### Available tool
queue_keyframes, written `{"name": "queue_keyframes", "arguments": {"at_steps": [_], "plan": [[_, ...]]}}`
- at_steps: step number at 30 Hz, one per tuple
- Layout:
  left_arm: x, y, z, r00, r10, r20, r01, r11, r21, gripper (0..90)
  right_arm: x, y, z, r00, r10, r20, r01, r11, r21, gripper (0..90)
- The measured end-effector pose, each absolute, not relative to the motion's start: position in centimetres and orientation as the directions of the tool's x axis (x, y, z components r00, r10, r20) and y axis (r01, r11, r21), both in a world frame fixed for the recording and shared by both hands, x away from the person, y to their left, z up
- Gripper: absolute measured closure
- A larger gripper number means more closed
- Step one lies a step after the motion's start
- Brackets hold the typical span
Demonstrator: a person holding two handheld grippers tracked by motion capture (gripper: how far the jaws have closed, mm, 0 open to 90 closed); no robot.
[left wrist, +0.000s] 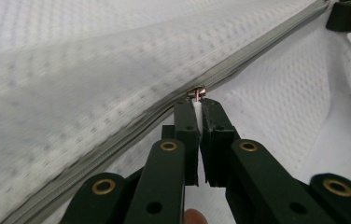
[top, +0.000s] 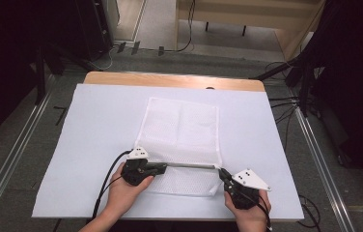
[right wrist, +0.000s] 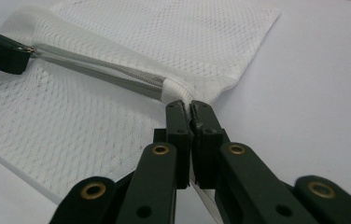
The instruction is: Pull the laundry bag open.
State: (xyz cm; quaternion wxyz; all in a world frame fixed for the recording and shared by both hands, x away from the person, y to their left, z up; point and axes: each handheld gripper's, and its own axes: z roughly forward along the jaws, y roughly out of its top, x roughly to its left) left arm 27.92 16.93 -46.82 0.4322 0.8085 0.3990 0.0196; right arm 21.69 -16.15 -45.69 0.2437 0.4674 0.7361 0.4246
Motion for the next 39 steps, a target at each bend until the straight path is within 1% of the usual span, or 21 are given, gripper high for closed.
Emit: {"name": "queue_keyframes", "arguments": {"at_steps": [16,25,34,39], "plan": [[27.4,21.2,-46.8,0.644,0.705,-0.297,0.645,-0.292,0.706,86.7,21.7,-16.3,-45.6,-0.44,0.898,0.032,0.481,0.205,0.853,88.8],[27.1,23.6,-46.7,0.609,0.738,-0.291,0.654,-0.259,0.711,86.7,21.8,-16.6,-45.5,-0.433,0.901,0.028,0.479,0.204,0.854,88.8],[26.4,24.9,-46.6,0.599,0.75,-0.279,0.654,-0.258,0.711,86.9,21.9,-17.2,-45.4,-0.415,0.91,0.03,0.481,0.192,0.855,88.8],[26.1,25.4,-46.7,0.598,0.751,-0.28,0.654,-0.254,0.713,86.3,21.8,-16.9,-45.4,-0.426,0.905,0.024,0.479,0.203,0.854,89.0]]}}
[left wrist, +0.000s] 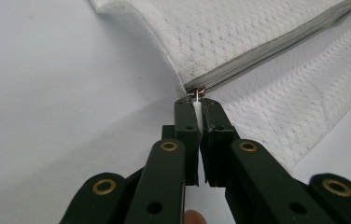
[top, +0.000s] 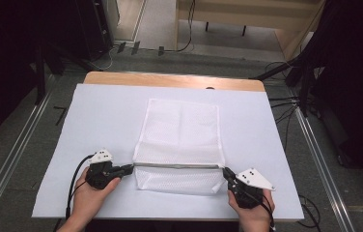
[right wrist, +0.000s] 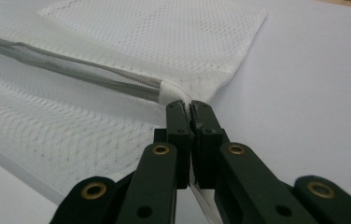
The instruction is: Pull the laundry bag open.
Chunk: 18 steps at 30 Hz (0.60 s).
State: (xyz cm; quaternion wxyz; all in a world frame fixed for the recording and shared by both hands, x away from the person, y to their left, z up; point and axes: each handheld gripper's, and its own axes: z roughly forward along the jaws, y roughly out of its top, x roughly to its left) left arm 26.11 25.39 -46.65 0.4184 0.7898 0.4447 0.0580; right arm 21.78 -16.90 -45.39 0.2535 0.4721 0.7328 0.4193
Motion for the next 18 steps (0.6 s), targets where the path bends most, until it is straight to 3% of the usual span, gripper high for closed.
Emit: {"name": "queue_keyframes", "arguments": {"at_steps": [2,4,6,8,10,13,15,16,18], "plan": [[25.9,25.8,-46.7,0.61,0.737,-0.29,0.633,-0.233,0.738,83.6,21.8,-16.9,-45.4,-0.426,0.904,0.031,0.478,0.196,0.856,88.9],[25.4,26.3,-46.4,0.615,0.737,-0.281,0.59,-0.194,0.784,65.6,21.8,-17.1,-45.4,-0.438,0.898,0.051,0.474,0.182,0.861,88.7],[24.8,27.1,-45.8,0.612,0.756,-0.232,0.53,-0.174,0.83,39.2,21.7,-17.2,-45.4,-0.45,0.891,0.057,0.463,0.178,0.868,88.5],[24.6,27.4,-45.6,0.604,0.764,-0.228,0.52,-0.161,0.839,33.8,21.6,-17.2,-45.4,-0.452,0.89,0.059,0.462,0.177,0.869,88.4],[24.1,28.5,-44.9,0.607,0.751,-0.259,0.498,-0.105,0.861,17.2,21.6,-17.1,-45.4,-0.46,0.886,0.058,0.456,0.18,0.872,87.5],[23.7,29.2,-44.5,0.647,0.713,-0.269,0.462,-0.087,0.882,11.9,21.7,-17.1,-45.4,-0.473,0.878,0.073,0.458,0.174,0.872,82.7],[23.4,29.8,-44.2,0.644,0.71,-0.284,0.454,-0.057,0.889,9.0,21.8,-17.1,-45.5,-0.479,0.873,0.093,0.467,0.164,0.869,72.7],[23.3,30.4,-44.1,0.613,0.734,-0.293,0.461,-0.032,0.887,9.0,21.9,-17.2,-45.5,-0.491,0.864,0.111,0.484,0.165,0.859,58.1],[23.3,30.8,-44.1,0.603,0.742,-0.292,0.46,-0.025,0.887,9.0,22.0,-17.2,-45.5,-0.488,0.866,0.114,0.49,0.163,0.857,52.8]]}}
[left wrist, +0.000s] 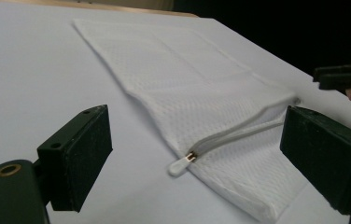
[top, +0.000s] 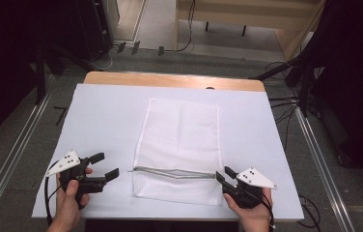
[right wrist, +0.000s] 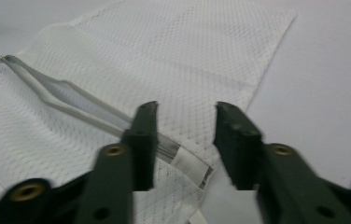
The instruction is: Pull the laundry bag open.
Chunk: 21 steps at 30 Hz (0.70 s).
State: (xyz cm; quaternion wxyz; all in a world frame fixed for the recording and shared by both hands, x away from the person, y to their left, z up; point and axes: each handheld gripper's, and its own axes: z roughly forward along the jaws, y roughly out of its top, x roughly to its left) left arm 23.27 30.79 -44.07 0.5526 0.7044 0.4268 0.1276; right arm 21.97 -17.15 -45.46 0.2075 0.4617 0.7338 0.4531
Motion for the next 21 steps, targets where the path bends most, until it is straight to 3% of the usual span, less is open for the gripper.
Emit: {"name": "queue_keyframes", "arguments": {"at_steps": [3,4,8,21], "plan": [[23.1,32.5,-44.0,0.58,0.761,-0.289,0.458,-0.011,0.889,8.9,22.0,-17.5,-45.1,-0.502,0.857,0.114,0.479,0.166,0.862,34.1],[23.0,32.9,-44.0,0.577,0.768,-0.277,0.455,-0.02,0.89,8.1,22.1,-17.7,-45.0,-0.504,0.856,0.115,0.477,0.165,0.863,32.0],[22.6,34.2,-44.2,0.571,0.772,-0.278,0.458,-0.02,0.888,1.3,22.3,-18.9,-44.9,-0.479,0.87,0.12,0.481,0.145,0.865,26.1],[22.0,37.0,-44.6,0.522,0.809,-0.27,0.463,-0.002,0.886,0.0,22.8,-23.8,-44.6,-0.431,0.889,0.155,0.476,0.078,0.876,16.1]]}}
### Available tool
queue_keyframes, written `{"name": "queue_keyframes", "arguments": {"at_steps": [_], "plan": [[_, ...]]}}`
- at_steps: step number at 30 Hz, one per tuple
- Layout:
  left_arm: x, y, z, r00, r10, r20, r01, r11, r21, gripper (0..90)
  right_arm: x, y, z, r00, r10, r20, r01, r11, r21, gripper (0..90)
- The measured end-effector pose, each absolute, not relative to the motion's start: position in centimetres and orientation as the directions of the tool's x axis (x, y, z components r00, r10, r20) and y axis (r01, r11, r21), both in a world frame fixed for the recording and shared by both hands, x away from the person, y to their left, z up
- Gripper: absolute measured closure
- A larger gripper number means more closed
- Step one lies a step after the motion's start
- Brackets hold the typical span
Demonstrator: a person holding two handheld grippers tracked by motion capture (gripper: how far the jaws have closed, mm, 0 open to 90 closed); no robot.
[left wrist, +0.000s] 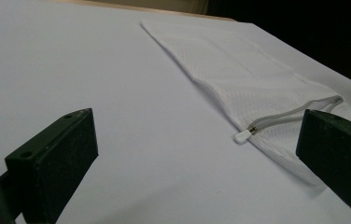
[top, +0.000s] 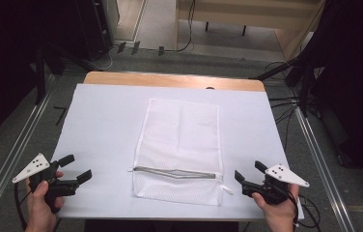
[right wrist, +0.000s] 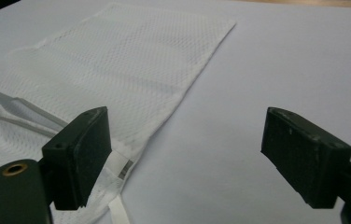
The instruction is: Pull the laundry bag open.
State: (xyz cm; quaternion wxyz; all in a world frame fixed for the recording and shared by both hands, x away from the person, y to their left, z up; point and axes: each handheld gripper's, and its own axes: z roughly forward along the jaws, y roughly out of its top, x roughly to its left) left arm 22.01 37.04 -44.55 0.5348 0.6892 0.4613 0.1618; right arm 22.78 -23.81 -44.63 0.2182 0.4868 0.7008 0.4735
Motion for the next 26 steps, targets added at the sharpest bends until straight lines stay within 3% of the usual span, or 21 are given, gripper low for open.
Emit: {"name": "queue_keyframes", "arguments": {"at_steps": [9,15,26], "plan": [[22.3,38.9,-44.5,0.481,0.849,-0.218,0.455,-0.029,0.89,0.0,22.9,-26.8,-44.9,-0.372,0.915,0.153,0.475,0.047,0.879,15.1],[22.5,40.5,-44.6,0.457,0.854,-0.248,0.464,0.009,0.886,0.0,22.8,-28.7,-45.0,-0.313,0.938,0.147,0.451,0.011,0.892,9.6],[22.8,39.4,-44.8,0.475,0.853,-0.216,0.477,-0.043,0.878,0.0,23.0,-29.6,-45.6,-0.256,0.958,0.131,0.466,0.004,0.885,9.5]]}}
